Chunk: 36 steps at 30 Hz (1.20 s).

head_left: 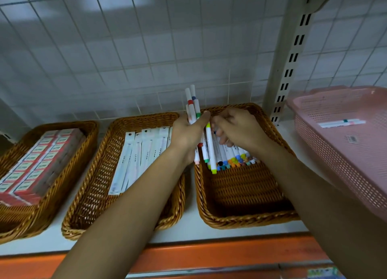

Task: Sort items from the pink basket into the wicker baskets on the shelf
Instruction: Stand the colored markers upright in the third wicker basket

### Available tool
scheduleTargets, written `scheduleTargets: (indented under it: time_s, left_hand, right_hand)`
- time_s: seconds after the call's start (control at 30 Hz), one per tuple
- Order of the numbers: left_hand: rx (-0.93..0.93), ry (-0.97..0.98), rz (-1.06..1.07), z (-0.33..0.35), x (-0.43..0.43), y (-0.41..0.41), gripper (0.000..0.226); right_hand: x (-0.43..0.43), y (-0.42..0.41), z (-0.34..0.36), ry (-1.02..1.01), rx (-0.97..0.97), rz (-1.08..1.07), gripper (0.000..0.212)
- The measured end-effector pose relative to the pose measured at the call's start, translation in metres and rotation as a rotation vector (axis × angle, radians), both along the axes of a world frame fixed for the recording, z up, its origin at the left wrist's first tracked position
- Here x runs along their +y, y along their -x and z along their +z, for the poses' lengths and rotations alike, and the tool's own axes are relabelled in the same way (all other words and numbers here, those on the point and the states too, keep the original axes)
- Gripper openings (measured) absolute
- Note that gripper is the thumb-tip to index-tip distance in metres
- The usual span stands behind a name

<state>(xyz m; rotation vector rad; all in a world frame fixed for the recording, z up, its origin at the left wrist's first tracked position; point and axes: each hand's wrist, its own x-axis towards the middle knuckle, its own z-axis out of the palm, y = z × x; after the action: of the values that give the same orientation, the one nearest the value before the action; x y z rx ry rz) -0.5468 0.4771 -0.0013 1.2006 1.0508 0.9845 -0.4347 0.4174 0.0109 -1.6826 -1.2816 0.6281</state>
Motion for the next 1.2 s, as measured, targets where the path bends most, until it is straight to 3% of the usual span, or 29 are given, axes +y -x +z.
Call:
scheduleTargets:
  time_s: [0.03,0.13,0.23,0.3,0.4,0.63,0.87,1.0,1.13,1.2]
  left_hand:
    - [0.0,0.006,0.007,0.001,0.0,0.0,0.014]
    - [0.004,-0.001,0.027,0.0,0.001,0.001,0.013]
    - [-0.007,-0.004,0.042,0.0,0.0,0.001,0.013]
    - [-0.092,0.037,0.03,0.001,-0.002,0.0,0.012]
    - [-0.131,0.063,0.031,0.004,-0.006,0.0,0.013]
    - [-0.092,0.072,0.001,0.007,-0.009,0.002,0.016]
    - [-0.128,0.092,-0.065,0.008,-0.01,0.005,0.013]
    - [-0.08,0.064,-0.035,0.006,-0.008,0.007,0.015]
    - [-0.012,0.015,0.022,0.007,-0.009,0.005,0.028]
    - [-0.032,0.019,0.032,0.007,-0.009,0.004,0.031]
  right_hand:
    - [-0.005,0.003,0.004,0.065,0.123,0.078,0.01]
    - [-0.013,0.005,0.008,0.205,0.253,0.247,0.031]
    - [-0.009,0.002,0.007,0.193,0.271,0.207,0.031]
    - [-0.002,-0.005,0.004,0.12,0.179,0.05,0.025]
    - [0.005,-0.015,-0.008,0.02,-0.137,-0.125,0.021]
    - [0.016,-0.001,-0.029,0.006,-0.657,-0.106,0.025]
    - [0.017,0.004,-0.035,0.054,-0.842,-0.057,0.031]
    - [0.013,0.0,-0.028,-0.001,-0.746,-0.078,0.026]
    - [0.0,0.007,-0.006,-0.081,0.001,-0.042,0.017]
    - [-0.005,0.011,-0.001,0.01,0.164,0.036,0.015]
